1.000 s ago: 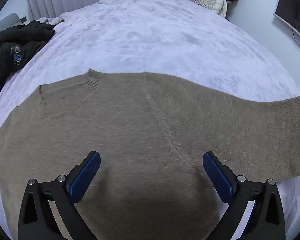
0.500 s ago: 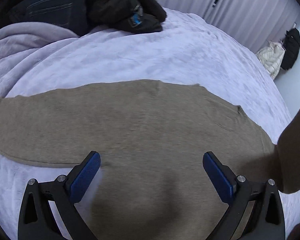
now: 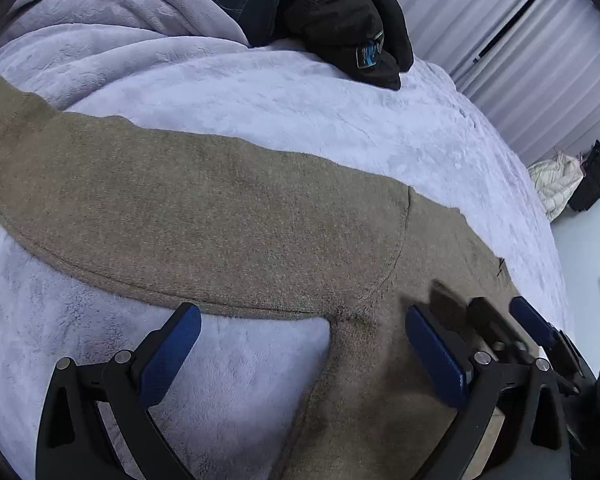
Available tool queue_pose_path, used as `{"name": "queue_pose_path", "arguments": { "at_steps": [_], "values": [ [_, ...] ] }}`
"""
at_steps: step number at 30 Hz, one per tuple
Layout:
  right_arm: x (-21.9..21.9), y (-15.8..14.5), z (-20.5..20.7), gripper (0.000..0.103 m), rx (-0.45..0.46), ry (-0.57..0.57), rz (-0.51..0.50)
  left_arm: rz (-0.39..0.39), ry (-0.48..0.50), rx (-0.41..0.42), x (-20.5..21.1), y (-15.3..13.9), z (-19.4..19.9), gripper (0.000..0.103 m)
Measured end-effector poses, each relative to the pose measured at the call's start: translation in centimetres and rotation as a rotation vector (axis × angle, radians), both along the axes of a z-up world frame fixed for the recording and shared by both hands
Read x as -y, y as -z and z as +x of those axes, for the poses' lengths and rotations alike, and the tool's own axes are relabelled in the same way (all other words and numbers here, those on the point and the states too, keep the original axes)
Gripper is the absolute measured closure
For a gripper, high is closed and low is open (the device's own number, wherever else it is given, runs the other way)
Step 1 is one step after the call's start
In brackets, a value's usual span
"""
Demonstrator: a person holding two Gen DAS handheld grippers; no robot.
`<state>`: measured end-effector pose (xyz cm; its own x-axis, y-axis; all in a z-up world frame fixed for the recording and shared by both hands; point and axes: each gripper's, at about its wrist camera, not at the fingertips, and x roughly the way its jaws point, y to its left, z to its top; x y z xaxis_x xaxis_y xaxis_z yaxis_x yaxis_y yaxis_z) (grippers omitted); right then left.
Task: Fold small clothes
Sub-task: 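Lay the sleeve across the sweater body and open the right gripper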
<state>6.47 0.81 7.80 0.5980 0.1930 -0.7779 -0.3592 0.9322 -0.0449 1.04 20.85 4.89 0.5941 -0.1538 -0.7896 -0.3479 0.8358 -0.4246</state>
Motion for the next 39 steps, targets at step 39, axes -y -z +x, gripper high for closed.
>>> {"name": "queue_pose_path", "arguments": {
  "at_steps": [39],
  "values": [
    [23.6,4.7,2.0,0.015,-0.110,0.283,-0.069,0.370,0.361,-0.109,20.8,2.7,4.2,0.000]
  ]
}}
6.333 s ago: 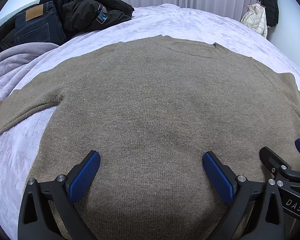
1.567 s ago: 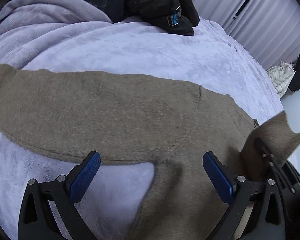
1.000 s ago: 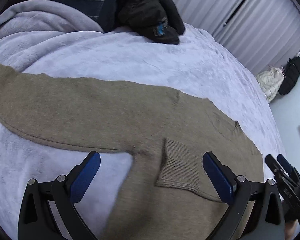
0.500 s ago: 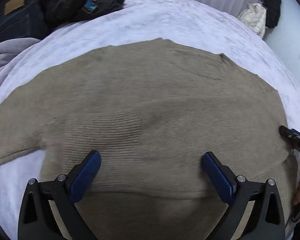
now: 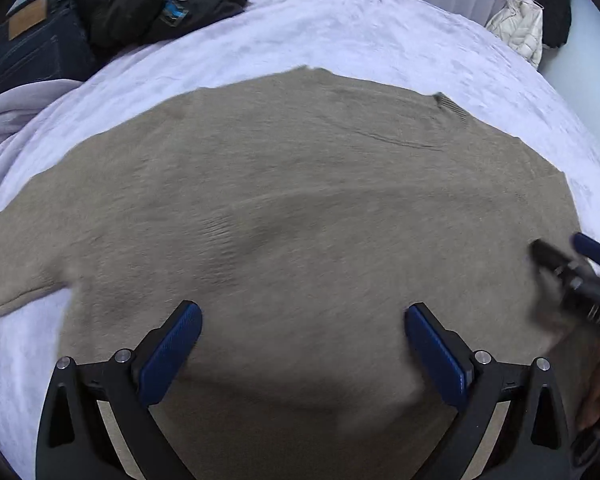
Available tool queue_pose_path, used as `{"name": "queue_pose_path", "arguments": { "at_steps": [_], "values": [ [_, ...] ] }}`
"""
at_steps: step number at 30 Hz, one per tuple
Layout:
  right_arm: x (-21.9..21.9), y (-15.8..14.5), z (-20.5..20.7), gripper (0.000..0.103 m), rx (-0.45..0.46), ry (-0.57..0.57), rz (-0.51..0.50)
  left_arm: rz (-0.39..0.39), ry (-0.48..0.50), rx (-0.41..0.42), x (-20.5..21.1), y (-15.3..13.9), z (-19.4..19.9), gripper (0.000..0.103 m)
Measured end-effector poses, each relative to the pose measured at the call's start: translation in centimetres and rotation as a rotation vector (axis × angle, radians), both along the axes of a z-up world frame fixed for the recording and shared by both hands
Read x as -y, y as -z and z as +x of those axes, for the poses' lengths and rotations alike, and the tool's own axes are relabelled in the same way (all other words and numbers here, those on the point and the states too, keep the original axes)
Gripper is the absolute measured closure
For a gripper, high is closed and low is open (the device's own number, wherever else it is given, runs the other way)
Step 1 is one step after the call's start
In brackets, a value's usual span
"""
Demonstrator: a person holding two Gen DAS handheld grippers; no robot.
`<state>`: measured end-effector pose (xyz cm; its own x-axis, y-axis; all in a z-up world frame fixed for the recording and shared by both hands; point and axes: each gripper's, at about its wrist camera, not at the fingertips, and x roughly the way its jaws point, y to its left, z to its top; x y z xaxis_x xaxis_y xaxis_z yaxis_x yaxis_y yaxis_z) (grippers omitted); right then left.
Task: Fold small clothes
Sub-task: 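Lay the sleeve across the sweater body and open the right gripper, then grasp the other sleeve cuff with the left gripper and lift it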
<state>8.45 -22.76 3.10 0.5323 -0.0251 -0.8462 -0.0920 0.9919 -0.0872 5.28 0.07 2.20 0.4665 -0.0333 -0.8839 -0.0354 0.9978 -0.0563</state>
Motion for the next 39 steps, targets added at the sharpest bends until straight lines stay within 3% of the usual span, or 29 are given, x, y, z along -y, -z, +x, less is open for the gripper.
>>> {"name": "queue_pose_path", "arguments": {
  "at_steps": [3,5,8,12,14,17,20,22,24,26,31,34,35,36,38,39],
  "values": [
    [2.8,-1.1,-1.2,0.014,0.029,0.148,-0.031,0.003,-0.033,0.026,-2.7,0.0,-1.9,0.000],
    [3.0,-1.6,-2.1,0.014,0.045,0.186,-0.001,-0.035,-0.048,0.028,-4.2,0.3,-2.8,0.000],
    [-0.1,-1.4,-3.0,0.013,0.029,0.134,0.032,-0.104,-0.088,0.010,-6.6,0.4,-4.1,0.000],
    [-8.1,-0.1,-5.0,0.005,-0.013,-0.033,-0.064,-0.158,-0.146,0.074,-10.7,-1.2,-6.7,0.000],
    [-11.0,-0.9,-6.0,0.005,0.018,-0.105,-0.078,-0.155,-0.228,0.095,-14.0,-1.6,-7.5,0.000],
    [-13.3,-1.7,-6.3,0.005,0.066,-0.124,-0.098,-0.181,-0.391,0.096,-20.5,-1.1,-8.3,0.000],
    [-14.4,-0.9,-5.6,0.005,-0.001,-0.100,-0.055,-0.254,-0.588,0.101,-27.5,0.0,-9.5,0.000],
    [-15.7,-0.2,-5.8,0.005,-0.060,-0.176,0.011,-0.302,-0.711,0.107,-32.5,1.1,-10.4,0.000],
    [-16.3,0.2,-6.0,0.005,-0.049,-0.199,-0.011,-0.387,-0.797,0.136,-36.6,2.0,-11.1,0.000],
    [-16.8,1.0,-6.3,0.004,-0.043,-0.193,-0.049,-0.495,-0.816,0.181,-39.8,2.6,-10.9,0.000],
    [-16.2,1.6,-6.5,0.001,-0.038,-0.163,-0.035,-0.625,-0.861,0.249,-45.0,3.6,-9.5,0.000],
    [-16.3,0.7,-6.6,0.001,-0.041,-0.140,-0.055,-0.642,-0.820,0.307,-45.7,3.2,-9.2,0.002],
    [-16.2,0.0,-6.7,0.001,-0.033,-0.125,-0.045,-0.629,-0.805,0.331,-45.7,3.1,-9.0,0.020],
    [-16.3,-1.0,-6.8,0.001,-0.015,-0.122,-0.015,-0.619,-0.796,0.337,-45.7,3.2,-9.0,0.056],
    [-16.8,-2.8,-6.4,0.001,0.016,-0.131,0.018,-0.659,-0.783,0.310,-46.2,4.0,-8.7,0.085],
    [-17.3,-3.6,-5.9,0.001,0.029,-0.136,0.016,-0.687,-0.785,0.314,-46.5,4.5,-8.8,0.085]
  ]
}}
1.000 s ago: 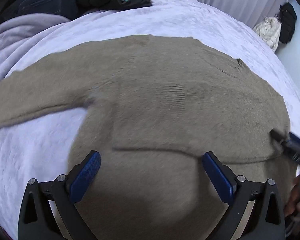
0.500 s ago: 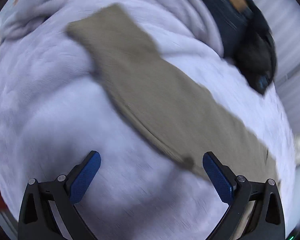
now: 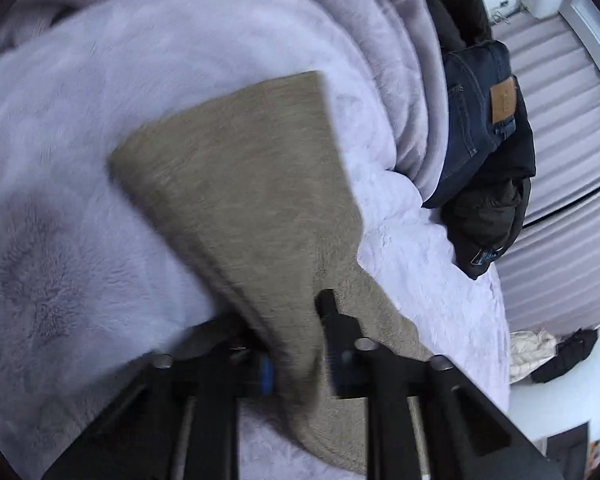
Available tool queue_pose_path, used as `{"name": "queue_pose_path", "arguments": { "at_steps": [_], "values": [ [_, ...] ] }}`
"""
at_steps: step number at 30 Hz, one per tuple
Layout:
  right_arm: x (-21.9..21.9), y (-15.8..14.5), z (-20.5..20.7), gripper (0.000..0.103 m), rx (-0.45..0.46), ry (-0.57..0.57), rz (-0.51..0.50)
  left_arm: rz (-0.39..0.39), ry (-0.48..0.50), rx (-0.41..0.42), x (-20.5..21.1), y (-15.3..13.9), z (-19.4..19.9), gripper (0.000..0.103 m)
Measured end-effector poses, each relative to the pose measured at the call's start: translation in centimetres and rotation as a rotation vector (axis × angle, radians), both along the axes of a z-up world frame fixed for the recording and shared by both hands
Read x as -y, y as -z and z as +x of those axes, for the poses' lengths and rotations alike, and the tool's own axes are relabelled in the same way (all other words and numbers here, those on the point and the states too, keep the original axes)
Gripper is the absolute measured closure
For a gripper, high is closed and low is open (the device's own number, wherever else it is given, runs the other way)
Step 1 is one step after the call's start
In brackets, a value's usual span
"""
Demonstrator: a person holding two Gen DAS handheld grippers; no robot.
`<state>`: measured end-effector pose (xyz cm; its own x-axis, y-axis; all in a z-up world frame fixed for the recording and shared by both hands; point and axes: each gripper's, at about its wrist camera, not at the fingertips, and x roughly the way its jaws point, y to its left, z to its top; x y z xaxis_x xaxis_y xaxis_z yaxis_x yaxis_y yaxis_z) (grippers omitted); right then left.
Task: Fold small clothes
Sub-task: 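Grasp the other sleeve cuff with the left gripper and lift it, then lay the sleeve across the sweater body and open the left gripper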
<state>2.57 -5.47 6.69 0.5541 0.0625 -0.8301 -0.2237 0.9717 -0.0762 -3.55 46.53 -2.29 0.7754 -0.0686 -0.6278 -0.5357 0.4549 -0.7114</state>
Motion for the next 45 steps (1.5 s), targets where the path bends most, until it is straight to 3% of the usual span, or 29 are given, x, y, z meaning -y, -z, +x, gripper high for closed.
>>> {"name": "queue_pose_path", "arguments": {
  "at_steps": [3,10,14,17,20,22,23,24,27,30,34,39,45],
  "values": [
    [-2.9,-1.0,2.4,0.001,0.024,-0.021,-0.044,-0.041,-0.002,0.042,-0.8,0.2,-0.9,0.092],
    [-12.6,2.4,9.9,0.001,-0.043,-0.012,-0.131,0.135,0.025,0.061,0.6,-3.3,-1.5,0.092],
    [-19.2,4.9,9.8,0.001,-0.066,-0.037,-0.183,0.175,0.035,0.052,0.4,-4.2,-2.4,0.092],
    [-24.2,4.8,7.5,0.001,0.024,-0.070,-0.244,0.168,0.023,0.060,-0.3,-4.6,-2.5,0.092],
    [-27.8,4.7,5.4,0.001,-0.021,-0.167,-0.146,0.171,0.008,0.060,-1.0,-4.9,-2.9,0.094],
    [-29.8,4.5,4.1,0.001,-0.157,-0.324,0.035,0.173,0.017,0.043,-1.1,-5.2,-2.7,0.094],
    [-30.2,4.1,3.4,0.002,-0.250,-0.410,0.171,0.191,0.024,0.028,-0.9,-5.5,-2.3,0.094],
    [-30.0,3.3,2.8,0.002,-0.271,-0.439,0.246,0.212,0.028,0.014,-0.6,-5.8,-2.0,0.094],
    [-26.9,0.0,1.6,0.002,-0.150,-0.390,0.227,0.239,0.057,-0.013,0.5,-7.0,-1.0,0.095],
    [-20.8,-2.5,0.8,0.002,0.004,-0.335,0.085,0.268,0.112,-0.046,2.3,-9.3,0.2,0.095],
    [-10.7,-3.9,1.6,0.002,0.079,-0.206,-0.028,0.357,0.212,-0.061,7.3,-12.9,2.9,0.095],
    [2.1,-4.3,2.0,0.002,0.074,-0.012,-0.019,0.436,0.371,-0.045,18.1,-16.5,6.7,0.095],
    [12.4,-5.5,0.5,0.002,0.122,0.115,0.059,0.521,0.628,0.025,35.5,-20.6,9.7,0.096]
  ]
}}
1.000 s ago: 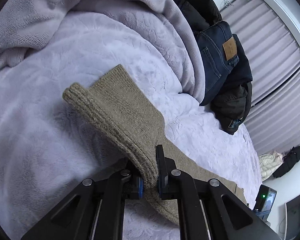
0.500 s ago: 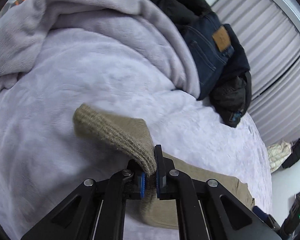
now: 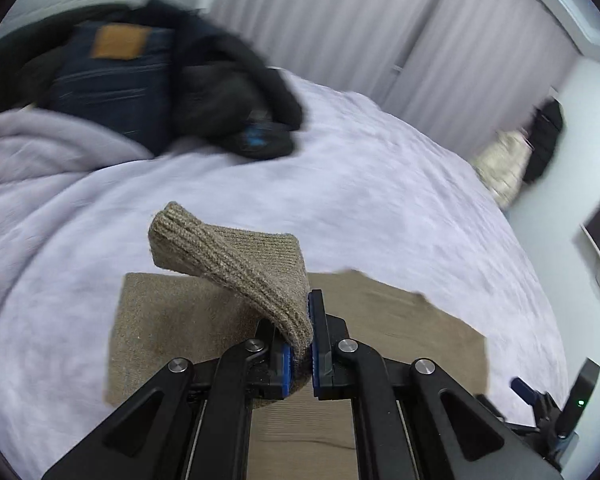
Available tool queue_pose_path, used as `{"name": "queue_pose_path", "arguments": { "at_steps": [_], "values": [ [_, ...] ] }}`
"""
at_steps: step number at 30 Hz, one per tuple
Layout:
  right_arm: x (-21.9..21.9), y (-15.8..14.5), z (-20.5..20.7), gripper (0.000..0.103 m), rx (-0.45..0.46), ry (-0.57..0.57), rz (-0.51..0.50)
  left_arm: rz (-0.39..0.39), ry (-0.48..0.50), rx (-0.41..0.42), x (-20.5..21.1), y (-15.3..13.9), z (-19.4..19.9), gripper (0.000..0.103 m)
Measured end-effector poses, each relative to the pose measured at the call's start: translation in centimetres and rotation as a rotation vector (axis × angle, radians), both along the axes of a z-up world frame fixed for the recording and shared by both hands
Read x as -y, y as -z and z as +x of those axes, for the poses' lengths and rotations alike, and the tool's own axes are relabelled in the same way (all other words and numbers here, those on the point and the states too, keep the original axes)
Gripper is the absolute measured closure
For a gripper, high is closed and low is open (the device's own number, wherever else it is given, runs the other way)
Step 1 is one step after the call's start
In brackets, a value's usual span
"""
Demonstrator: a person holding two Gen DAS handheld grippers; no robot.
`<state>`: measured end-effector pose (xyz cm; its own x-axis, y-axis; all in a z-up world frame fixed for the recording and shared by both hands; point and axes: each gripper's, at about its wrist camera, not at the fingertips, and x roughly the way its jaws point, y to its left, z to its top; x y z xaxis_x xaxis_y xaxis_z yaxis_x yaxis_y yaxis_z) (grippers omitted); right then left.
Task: Fold small clothes
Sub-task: 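Lay the sleeve across the sweater body and open the left gripper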
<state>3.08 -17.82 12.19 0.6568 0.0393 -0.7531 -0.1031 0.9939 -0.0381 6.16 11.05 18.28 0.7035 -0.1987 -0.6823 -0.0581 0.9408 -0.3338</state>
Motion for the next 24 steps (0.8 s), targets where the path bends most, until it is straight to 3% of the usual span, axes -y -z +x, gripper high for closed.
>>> {"name": "queue_pose_path", "arguments": {
  "at_steps": [4,9,14,20,22,23,24],
  "values": [
    [4.2,0.2,-1.0,0.002,0.022,0.035,0.009,0.004,0.138,-0.022,11.1,0.0,1.4,0.096],
    [10.1,1.0,-2.4,0.002,0.026,0.091,0.052,0.016,0.241,-0.135,22.1,4.7,3.5,0.096],
    [15.2,2.4,-3.3,0.002,0.024,0.156,0.109,0.072,0.288,-0.224,28.7,10.1,5.0,0.096],
    [19.4,4.6,-3.9,0.002,0.003,0.199,0.212,0.083,0.314,-0.304,29.9,13.8,5.3,0.094],
    [20.0,5.2,-4.0,0.002,-0.010,0.203,0.258,0.090,0.336,-0.296,29.8,13.8,5.3,0.070],
    [20.2,5.3,-4.0,0.002,-0.010,0.206,0.275,0.083,0.347,-0.288,29.5,13.4,5.0,0.035],
    [20.3,5.4,-4.1,0.002,-0.008,0.209,0.286,0.088,0.334,-0.272,29.2,12.7,4.6,0.008]
  ]
}}
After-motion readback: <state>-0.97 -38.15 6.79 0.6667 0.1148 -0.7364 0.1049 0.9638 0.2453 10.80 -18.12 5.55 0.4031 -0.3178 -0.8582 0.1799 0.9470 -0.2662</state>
